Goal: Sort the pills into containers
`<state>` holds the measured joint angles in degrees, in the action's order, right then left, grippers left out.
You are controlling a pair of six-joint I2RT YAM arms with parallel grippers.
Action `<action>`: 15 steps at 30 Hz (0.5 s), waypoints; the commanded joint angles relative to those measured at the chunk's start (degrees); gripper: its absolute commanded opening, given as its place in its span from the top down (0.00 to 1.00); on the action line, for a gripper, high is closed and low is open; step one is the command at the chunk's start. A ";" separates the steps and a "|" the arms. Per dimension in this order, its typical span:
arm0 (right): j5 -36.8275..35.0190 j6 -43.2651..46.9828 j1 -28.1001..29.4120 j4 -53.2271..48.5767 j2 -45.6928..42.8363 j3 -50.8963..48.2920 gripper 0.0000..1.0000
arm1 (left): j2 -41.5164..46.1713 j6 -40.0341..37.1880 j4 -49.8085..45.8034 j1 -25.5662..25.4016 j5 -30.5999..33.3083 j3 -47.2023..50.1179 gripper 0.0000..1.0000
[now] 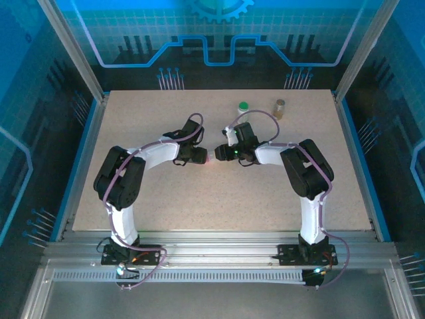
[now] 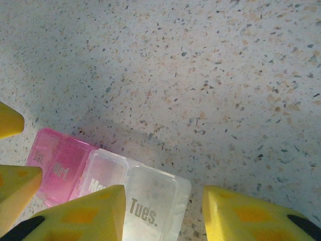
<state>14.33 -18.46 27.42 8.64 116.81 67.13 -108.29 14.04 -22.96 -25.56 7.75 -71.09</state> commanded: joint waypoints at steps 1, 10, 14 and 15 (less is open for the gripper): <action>0.11 -0.59 -0.95 -2.52 2.41 -1.57 0.56 | -0.85 1.88 -1.47 0.07 0.54 -0.12 0.39; 0.65 -0.96 -1.34 -1.91 2.19 -2.11 0.57 | -0.49 4.14 1.05 0.12 -1.41 0.79 0.36; 0.72 -1.01 -1.35 -2.09 2.28 -1.92 0.57 | -0.23 4.50 1.39 0.07 -1.80 0.64 0.37; 0.71 -1.05 -1.40 -2.12 2.28 -1.92 0.57 | -0.28 4.65 1.48 0.07 -1.96 0.60 0.37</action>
<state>15.90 -19.46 26.92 9.91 117.03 66.59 -108.86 17.28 -21.96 -25.56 7.46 -71.07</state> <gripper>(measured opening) 0.433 0.633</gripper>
